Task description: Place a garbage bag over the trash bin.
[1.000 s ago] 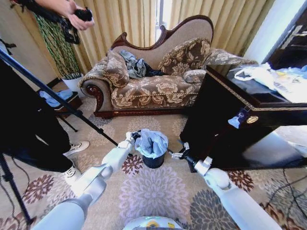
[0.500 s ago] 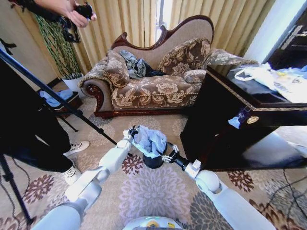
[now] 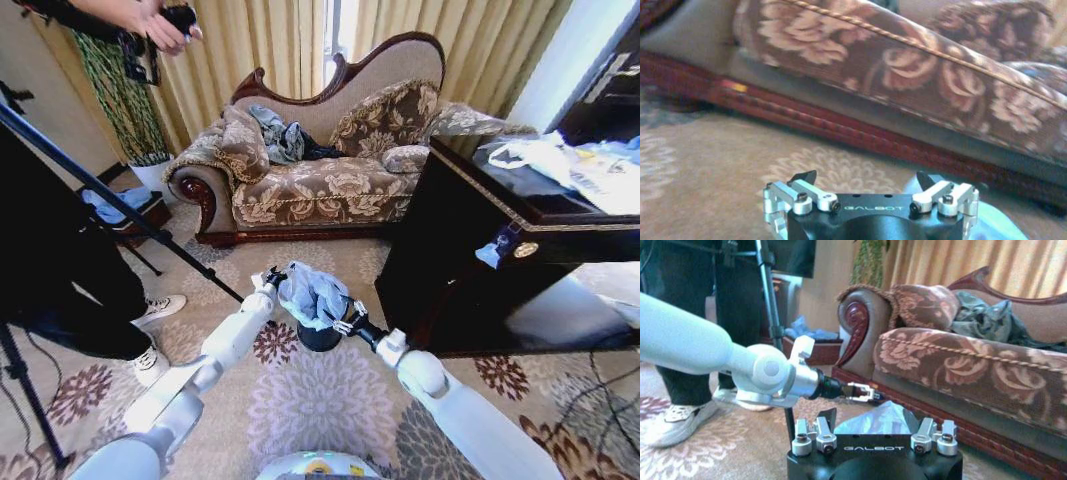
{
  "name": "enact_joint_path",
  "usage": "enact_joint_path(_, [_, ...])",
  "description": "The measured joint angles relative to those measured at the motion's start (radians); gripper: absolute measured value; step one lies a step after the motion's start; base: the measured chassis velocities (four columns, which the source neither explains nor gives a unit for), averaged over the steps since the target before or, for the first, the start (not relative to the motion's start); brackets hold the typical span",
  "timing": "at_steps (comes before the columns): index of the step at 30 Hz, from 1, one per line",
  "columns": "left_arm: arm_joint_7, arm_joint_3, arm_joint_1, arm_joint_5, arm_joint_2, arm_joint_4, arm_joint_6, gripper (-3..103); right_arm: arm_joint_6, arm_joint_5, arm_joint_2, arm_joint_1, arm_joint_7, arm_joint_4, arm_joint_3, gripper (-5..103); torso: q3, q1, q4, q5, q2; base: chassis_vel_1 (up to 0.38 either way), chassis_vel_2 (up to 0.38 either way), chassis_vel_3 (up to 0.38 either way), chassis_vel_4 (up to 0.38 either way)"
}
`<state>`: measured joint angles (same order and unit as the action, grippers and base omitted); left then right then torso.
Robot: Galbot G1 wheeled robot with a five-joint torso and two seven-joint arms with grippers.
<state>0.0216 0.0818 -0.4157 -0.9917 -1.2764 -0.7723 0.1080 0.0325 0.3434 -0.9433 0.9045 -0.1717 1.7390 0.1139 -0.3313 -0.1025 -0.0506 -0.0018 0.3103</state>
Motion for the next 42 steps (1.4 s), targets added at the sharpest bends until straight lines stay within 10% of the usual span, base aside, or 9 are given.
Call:
enact_joint_path(16, [-0.060,-0.070,-0.255,-0.140,0.172,-0.439,-0.149,100,-0.098,-0.173,-0.181,-0.283,0.027,-0.331,0.089,44,0.000,0.000,0.0001,0.0004,0.000,0.000,0.000,0.000,0.000])
enact_joint_path(42, [-0.115,-0.064,-0.299,-0.074,0.154,-0.450,-0.136,99,-0.102,-0.295,-0.214,-0.336,0.049,-0.499,0.073,61,0.000,0.000,-0.0002,0.0001,0.000,0.000,0.000,0.000,0.000])
